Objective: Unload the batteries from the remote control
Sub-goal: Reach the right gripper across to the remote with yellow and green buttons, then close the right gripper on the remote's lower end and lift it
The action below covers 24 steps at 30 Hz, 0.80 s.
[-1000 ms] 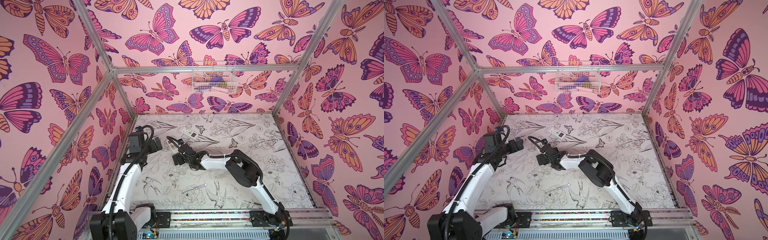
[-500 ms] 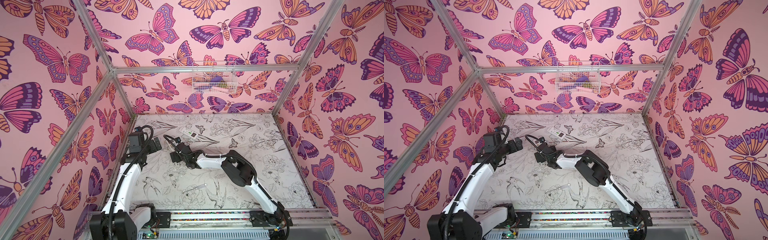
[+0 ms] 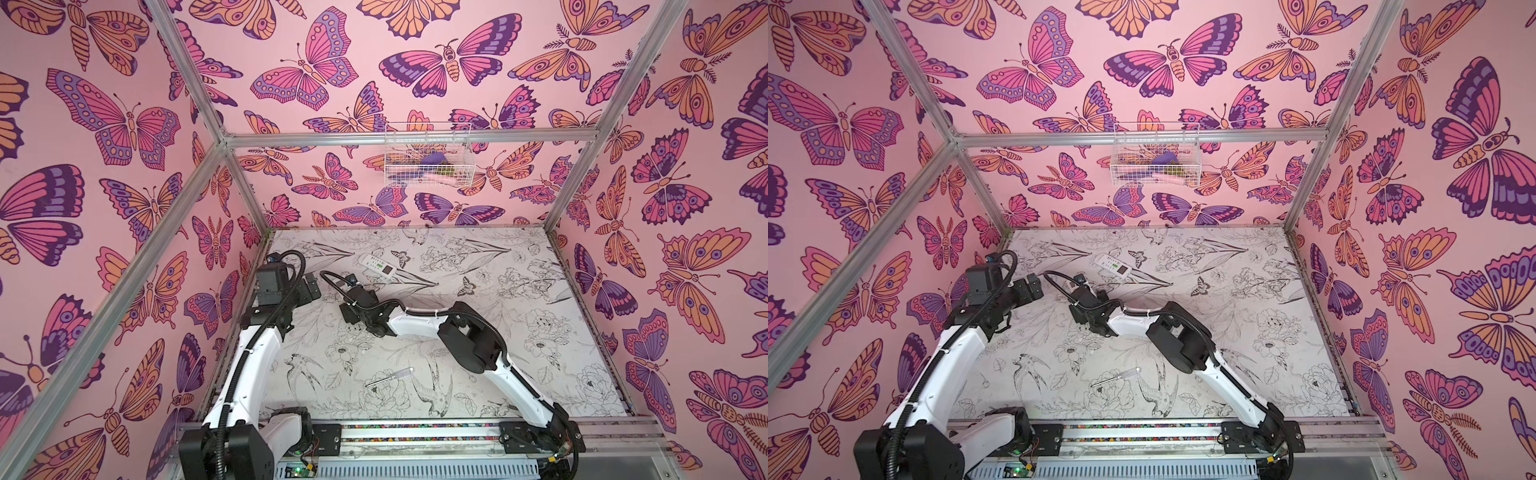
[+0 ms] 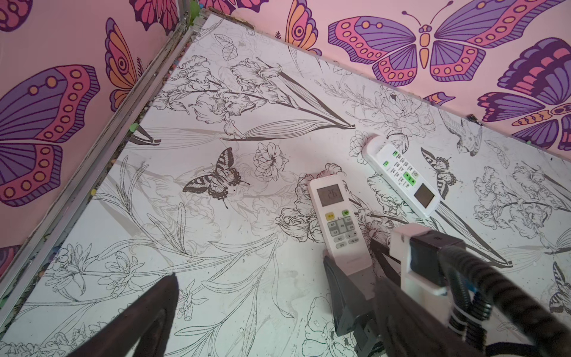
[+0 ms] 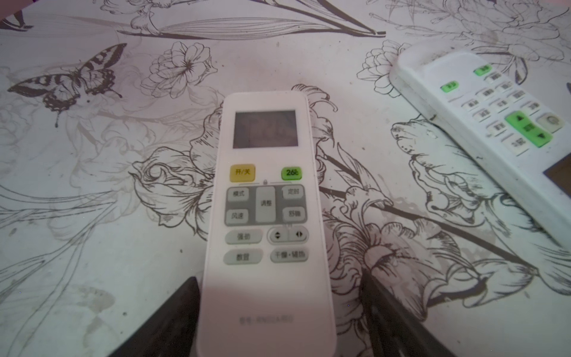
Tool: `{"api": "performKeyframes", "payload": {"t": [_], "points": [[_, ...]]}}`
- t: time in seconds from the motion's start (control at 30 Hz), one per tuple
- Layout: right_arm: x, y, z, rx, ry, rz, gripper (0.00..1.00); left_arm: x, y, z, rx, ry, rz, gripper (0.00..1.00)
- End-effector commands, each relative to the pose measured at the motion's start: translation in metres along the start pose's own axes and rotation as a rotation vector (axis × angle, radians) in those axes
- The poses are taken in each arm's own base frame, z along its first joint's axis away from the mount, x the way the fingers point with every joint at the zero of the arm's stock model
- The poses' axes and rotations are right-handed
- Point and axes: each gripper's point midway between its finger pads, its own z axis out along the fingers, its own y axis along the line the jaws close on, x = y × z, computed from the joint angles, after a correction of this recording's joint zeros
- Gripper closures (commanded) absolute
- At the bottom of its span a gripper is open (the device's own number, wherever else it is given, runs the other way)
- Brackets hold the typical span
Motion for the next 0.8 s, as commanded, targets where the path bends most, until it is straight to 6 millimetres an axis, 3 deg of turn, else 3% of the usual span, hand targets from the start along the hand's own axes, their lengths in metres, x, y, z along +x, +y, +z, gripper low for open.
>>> {"api": "performKeyframes", "payload": {"t": [0.0, 0.2, 0.27, 0.33, 0.5, 0.77], "points": [[0.049, -0.005, 0.013, 0.034, 0.12, -0.09, 0.22, -0.007, 0.006, -0.008, -0.03, -0.022, -0.012, 0.0], [0.049, -0.006, 0.014, 0.038, 0.117, -0.096, 0.32, -0.007, 0.005, -0.007, -0.025, -0.021, -0.013, 0.0], [0.046, -0.006, 0.013, 0.032, 0.117, -0.1, 0.43, -0.008, 0.006, -0.008, -0.029, -0.024, -0.012, 0.0], [0.044, -0.006, 0.012, 0.029, 0.114, -0.093, 0.47, -0.009, 0.006, -0.008, -0.033, -0.024, -0.011, 0.0], [0.038, -0.004, 0.006, 0.009, 0.1, -0.09, 0.47, -0.007, 0.005, -0.008, -0.025, -0.024, -0.004, 0.0], [0.019, -0.017, -0.025, -0.034, 0.024, -0.069, 0.47, -0.003, -0.007, -0.008, 0.043, -0.012, 0.044, 0.0]]}}
